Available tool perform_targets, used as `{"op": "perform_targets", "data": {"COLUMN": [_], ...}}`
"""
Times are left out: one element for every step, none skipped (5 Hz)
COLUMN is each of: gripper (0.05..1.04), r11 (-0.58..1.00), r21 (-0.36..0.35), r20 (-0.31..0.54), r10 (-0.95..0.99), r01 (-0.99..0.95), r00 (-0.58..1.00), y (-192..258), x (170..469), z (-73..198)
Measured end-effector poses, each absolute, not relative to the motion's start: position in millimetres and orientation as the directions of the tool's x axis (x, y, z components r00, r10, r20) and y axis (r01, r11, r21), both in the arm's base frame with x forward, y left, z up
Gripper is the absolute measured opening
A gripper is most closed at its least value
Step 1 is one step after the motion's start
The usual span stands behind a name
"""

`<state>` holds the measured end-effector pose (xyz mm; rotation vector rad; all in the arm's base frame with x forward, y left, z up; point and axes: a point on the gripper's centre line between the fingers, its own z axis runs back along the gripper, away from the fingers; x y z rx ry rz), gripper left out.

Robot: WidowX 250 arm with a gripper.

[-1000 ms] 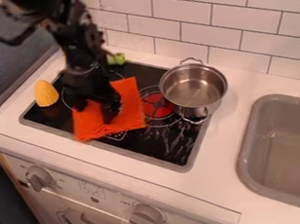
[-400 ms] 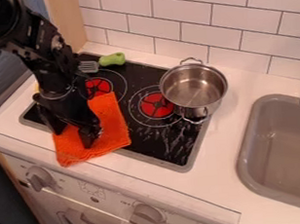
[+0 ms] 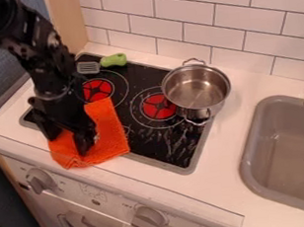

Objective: Moved the orange cloth to the bottom beween of two burners

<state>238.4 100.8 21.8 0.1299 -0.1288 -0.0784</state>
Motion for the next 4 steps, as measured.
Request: {"op": "perform_targets", "data": {"gripper": [1.001,1.001,1.001,1.001], "r11": [0.988,0.983,0.984,0.984], "r21": [0.145,0.18,0.174,0.176], "r20": [0.178,0.231,0.276,0.284], "r10": [-0.085,-0.083,-0.083,-0.07], "r01": [0.059,0.041,0.035,0.02], "r00": [0.98,0.97,0.958,0.956], "y": [103.1,103.0,98.1,97.8], "x": [249.8,256.3,253.9,250.7], "z": [42.8,71.9,98.8,110.0]}}
